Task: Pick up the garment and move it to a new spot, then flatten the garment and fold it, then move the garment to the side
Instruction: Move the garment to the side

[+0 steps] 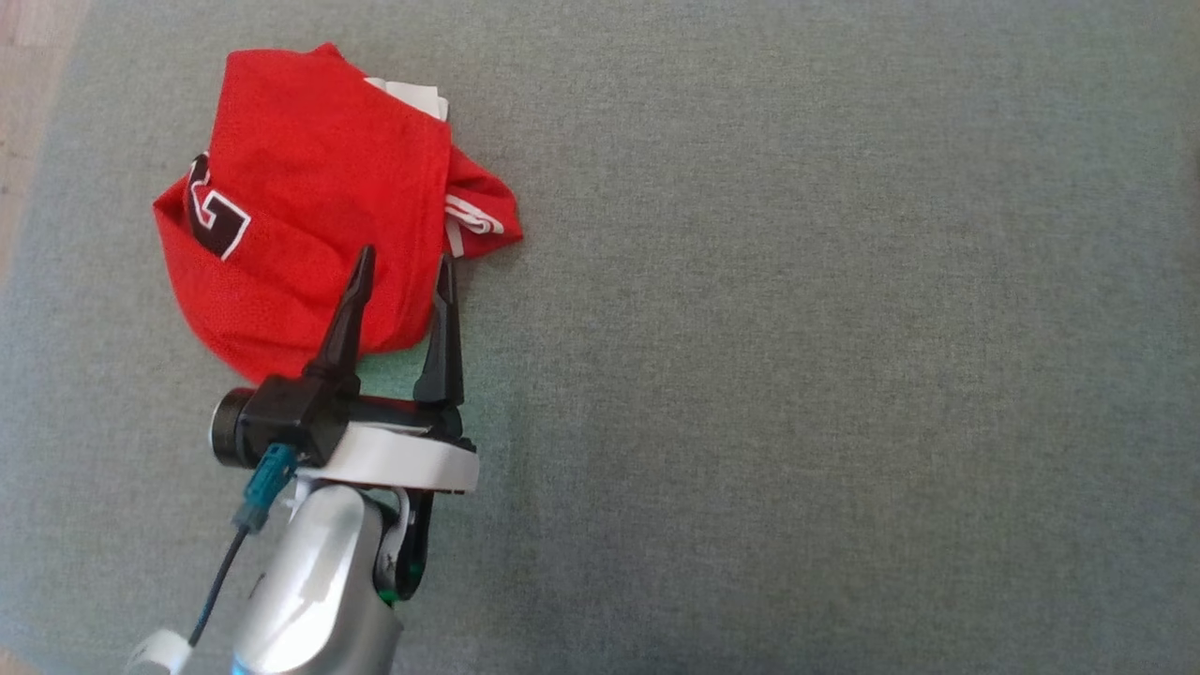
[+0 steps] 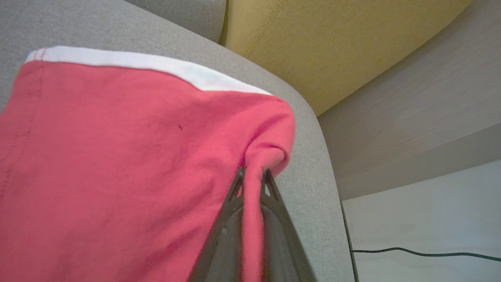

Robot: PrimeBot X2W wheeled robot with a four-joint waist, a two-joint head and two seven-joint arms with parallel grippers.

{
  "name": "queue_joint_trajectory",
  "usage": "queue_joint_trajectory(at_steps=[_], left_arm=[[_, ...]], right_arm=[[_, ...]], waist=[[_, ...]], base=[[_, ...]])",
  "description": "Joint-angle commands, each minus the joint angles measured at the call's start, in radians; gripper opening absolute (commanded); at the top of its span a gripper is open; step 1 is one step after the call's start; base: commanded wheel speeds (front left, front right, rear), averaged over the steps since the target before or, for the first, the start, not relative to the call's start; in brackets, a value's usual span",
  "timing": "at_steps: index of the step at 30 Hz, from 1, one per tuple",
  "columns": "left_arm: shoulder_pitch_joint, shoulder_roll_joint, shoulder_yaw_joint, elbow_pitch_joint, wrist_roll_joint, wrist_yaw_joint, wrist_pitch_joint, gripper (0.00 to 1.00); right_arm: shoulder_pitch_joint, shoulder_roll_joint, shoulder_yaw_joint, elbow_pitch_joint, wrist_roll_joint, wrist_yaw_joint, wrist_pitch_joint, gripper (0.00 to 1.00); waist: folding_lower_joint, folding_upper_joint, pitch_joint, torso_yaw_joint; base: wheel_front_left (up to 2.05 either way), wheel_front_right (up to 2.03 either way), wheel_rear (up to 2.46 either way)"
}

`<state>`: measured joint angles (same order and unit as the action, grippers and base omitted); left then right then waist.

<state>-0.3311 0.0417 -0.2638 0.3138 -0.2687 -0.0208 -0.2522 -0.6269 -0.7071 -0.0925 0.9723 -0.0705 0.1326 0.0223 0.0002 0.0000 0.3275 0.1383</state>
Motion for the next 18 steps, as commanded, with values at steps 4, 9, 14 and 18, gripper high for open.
queue_joint_trajectory(at_steps=[4, 9, 14, 18], left_arm=[[-0.030, 0.009, 0.023, -0.030, 0.003, -0.001, -0.010, 1.00], [-0.023, 0.009, 0.023, -0.023, -0.002, 0.002, -0.010, 1.00], [0.002, 0.009, 0.026, -0.015, 0.000, 0.005, -0.010, 1.00], [0.027, 0.009, 0.035, -0.011, 0.004, 0.009, -0.010, 1.00]], right_arm=[[-0.002, -0.037, -0.018, -0.042, -0.013, -0.002, 0.002, 0.00], [0.007, -0.006, -0.051, -0.067, -0.038, -0.002, 0.005, 1.00], [0.009, 0.078, -0.075, -0.126, -0.051, -0.002, -0.010, 1.00], [0.014, 0.159, -0.068, -0.188, -0.034, -0.002, -0.045, 1.00]], waist=[[-0.0002, 0.0000, 0.004, 0.002], [-0.0002, 0.0000, -0.017, -0.005], [-0.0002, 0.0000, -0.089, -0.026], [-0.0002, 0.0000, -0.156, -0.041]], base=[[0.00, 0.00, 0.00], [0.00, 0.00, 0.00], [0.00, 0.00, 0.00], [0.00, 0.00, 0.00]])
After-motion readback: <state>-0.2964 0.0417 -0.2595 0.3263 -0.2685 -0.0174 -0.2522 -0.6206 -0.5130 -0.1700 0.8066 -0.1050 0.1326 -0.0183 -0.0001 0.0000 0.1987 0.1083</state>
